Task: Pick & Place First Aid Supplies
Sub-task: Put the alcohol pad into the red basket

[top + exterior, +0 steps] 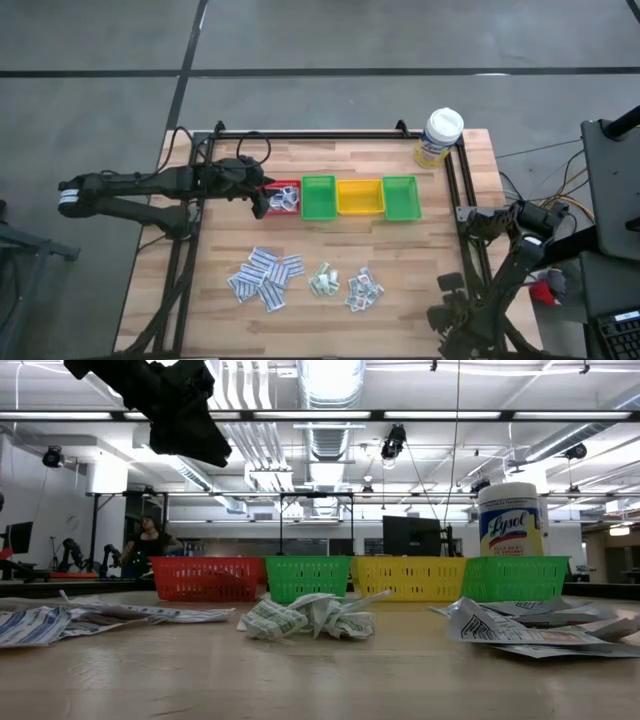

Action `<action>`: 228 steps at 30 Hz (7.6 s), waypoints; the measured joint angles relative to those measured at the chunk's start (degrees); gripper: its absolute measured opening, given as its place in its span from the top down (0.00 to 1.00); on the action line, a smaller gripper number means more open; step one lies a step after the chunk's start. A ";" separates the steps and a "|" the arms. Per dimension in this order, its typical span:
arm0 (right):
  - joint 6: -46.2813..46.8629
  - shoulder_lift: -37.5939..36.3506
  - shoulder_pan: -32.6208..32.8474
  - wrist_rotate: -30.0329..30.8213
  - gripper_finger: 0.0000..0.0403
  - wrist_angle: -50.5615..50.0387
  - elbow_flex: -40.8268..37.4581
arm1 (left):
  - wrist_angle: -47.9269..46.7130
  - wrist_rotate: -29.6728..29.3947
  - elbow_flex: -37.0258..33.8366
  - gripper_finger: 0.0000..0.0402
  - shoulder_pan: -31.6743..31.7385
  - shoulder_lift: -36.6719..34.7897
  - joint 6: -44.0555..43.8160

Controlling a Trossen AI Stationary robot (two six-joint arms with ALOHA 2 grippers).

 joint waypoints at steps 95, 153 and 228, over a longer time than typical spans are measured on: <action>0.78 0.11 -8.35 4.44 0.98 7.25 -3.78 | 0.01 -0.02 -0.02 0.59 -0.02 0.01 0.04; -53.82 -3.72 -48.77 59.94 0.98 81.88 -3.45 | 55.23 -2.09 -21.49 0.59 -12.83 4.79 3.11; -59.18 -3.67 -50.70 57.80 0.98 91.81 -3.49 | 83.60 -24.13 -16.76 0.59 -14.23 26.93 13.38</action>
